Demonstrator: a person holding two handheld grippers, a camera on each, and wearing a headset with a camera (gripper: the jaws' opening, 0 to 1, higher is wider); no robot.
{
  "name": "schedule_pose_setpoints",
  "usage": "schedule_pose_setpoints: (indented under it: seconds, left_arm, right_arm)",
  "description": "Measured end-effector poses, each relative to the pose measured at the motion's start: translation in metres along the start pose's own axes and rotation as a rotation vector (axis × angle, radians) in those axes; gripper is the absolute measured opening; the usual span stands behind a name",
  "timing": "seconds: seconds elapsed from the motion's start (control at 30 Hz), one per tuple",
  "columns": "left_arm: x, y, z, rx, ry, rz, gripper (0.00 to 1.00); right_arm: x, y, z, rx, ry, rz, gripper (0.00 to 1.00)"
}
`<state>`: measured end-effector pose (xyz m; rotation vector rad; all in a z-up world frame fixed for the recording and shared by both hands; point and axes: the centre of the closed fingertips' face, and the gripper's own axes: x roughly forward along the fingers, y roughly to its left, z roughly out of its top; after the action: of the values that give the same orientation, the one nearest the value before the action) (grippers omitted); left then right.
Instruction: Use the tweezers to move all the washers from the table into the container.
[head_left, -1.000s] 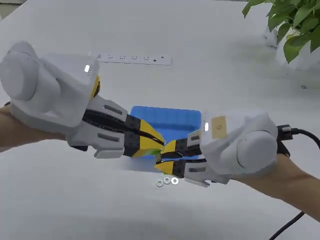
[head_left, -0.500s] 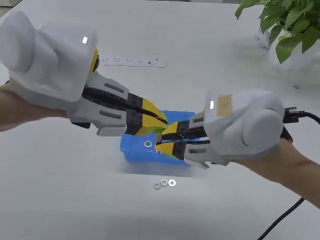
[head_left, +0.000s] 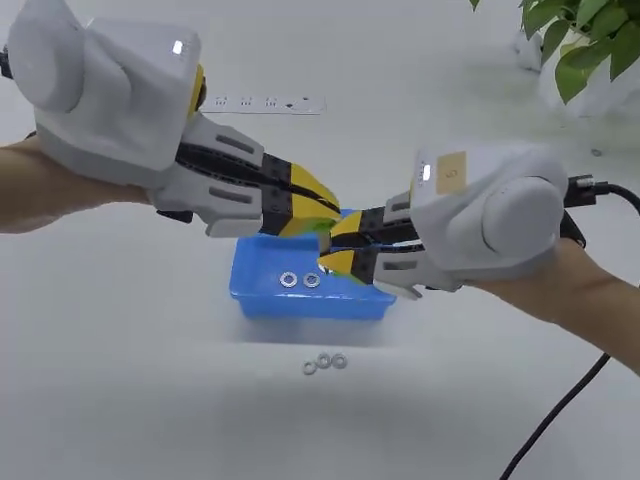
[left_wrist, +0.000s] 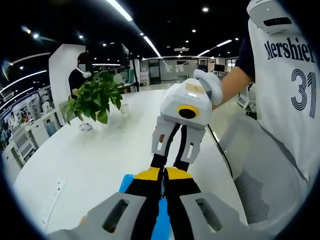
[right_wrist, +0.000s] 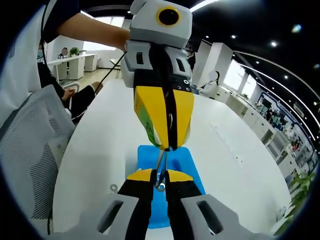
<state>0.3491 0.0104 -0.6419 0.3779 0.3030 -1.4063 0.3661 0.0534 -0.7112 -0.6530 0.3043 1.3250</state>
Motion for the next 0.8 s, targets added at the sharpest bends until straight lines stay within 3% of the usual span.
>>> schedule_pose_setpoints:
  seconds: [0.4,0.8]
  left_arm:
    - [0.020,0.018,-0.033,-0.055,0.029,-0.014,0.06]
    - [0.024,0.021,-0.051,-0.095,0.041,-0.020,0.06]
  right_arm:
    - [0.020,-0.006,-0.035,0.027,0.056,0.036,0.10]
    - [0.030,-0.001,-0.049,0.054,0.072,0.060,0.10]
